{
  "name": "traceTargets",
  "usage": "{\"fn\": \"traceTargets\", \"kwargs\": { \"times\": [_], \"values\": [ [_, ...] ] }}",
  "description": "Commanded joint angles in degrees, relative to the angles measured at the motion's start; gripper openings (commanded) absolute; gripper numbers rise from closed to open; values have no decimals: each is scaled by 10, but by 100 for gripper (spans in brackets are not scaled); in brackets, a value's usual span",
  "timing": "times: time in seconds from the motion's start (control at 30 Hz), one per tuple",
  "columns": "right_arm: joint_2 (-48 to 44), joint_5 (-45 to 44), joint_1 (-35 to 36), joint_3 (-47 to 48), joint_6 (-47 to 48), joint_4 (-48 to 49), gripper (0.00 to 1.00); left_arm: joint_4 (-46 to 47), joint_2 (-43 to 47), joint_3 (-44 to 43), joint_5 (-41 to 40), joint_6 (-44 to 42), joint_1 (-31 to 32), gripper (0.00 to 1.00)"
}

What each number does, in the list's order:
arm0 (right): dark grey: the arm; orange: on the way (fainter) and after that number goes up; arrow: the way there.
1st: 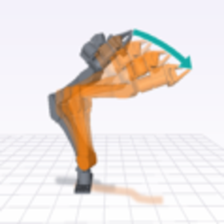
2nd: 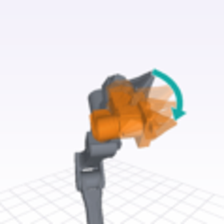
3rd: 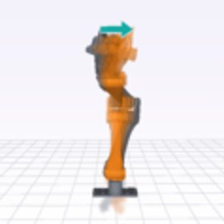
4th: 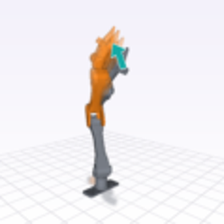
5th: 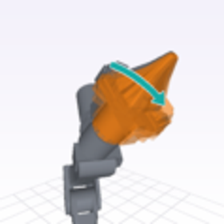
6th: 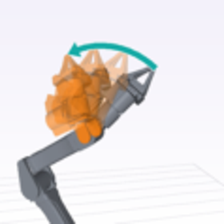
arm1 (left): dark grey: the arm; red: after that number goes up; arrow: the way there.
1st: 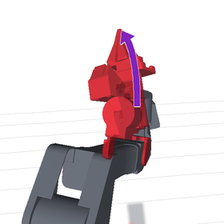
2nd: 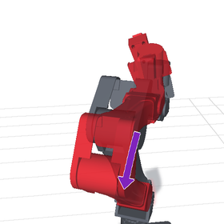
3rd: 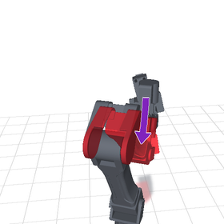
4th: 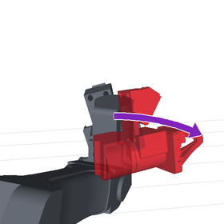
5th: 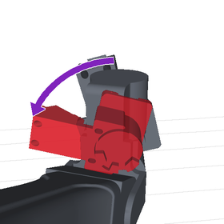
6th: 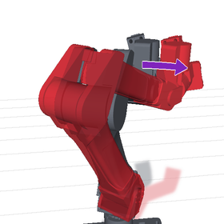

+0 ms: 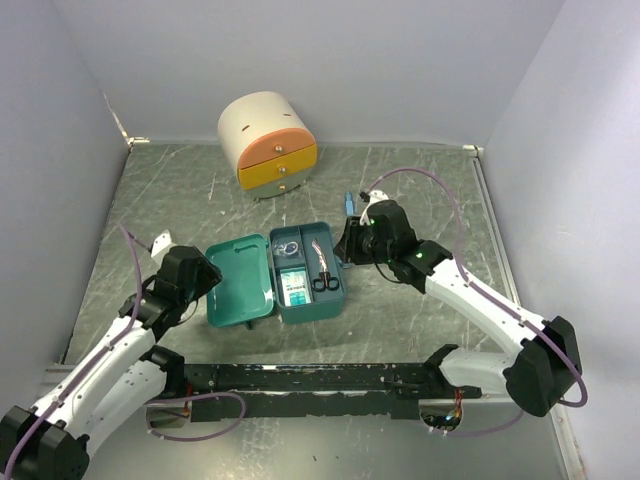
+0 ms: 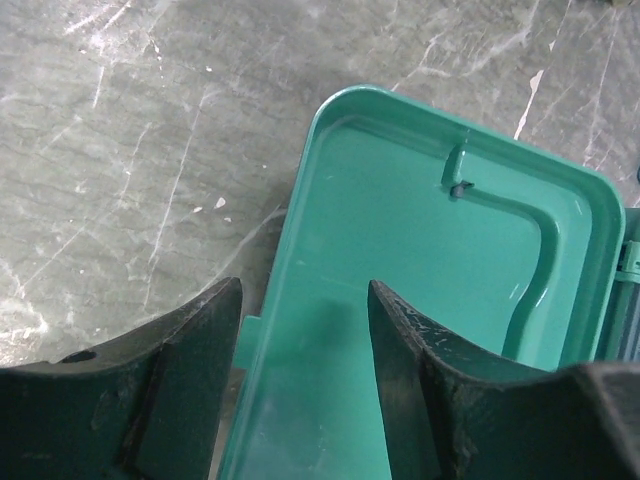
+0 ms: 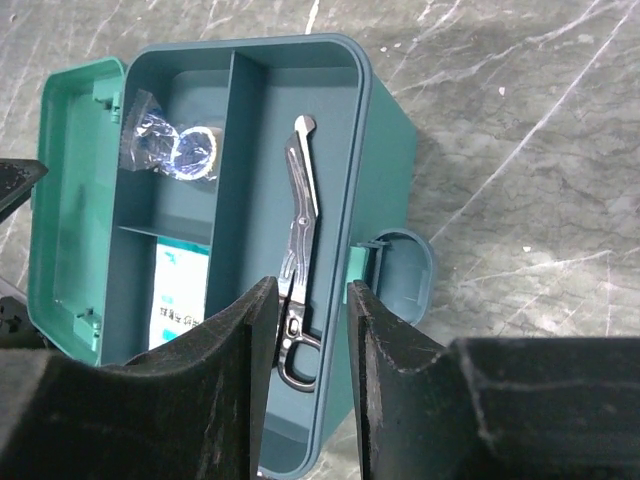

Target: Organize the medicine kit

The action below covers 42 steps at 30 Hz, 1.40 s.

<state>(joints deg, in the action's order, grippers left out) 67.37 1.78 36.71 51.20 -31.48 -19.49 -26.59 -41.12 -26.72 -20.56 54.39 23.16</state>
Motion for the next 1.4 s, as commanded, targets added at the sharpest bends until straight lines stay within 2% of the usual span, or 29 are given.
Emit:
{"fn": "traceTargets", "kwargs": {
  "times": [0.0, 0.3, 0.57, 1.03, 1.37],
  "values": [
    [22, 3, -3, -2, 3, 9, 33, 47, -13, 5, 32, -14, -10, 63],
    [55, 35, -3, -1, 1, 10, 22, 33, -30, -17, 76, -48, -14, 50],
    [49, 45, -3, -11, -6, 15, 19, 11, -25, -57, 124, -84, -14, 48],
    [61, 42, -2, -16, -40, 13, 16, -29, 13, -108, 258, -122, -14, 55],
    [52, 50, -2, -30, -50, 26, 16, -67, 24, -147, 298, -148, -14, 58]
  ]
}}
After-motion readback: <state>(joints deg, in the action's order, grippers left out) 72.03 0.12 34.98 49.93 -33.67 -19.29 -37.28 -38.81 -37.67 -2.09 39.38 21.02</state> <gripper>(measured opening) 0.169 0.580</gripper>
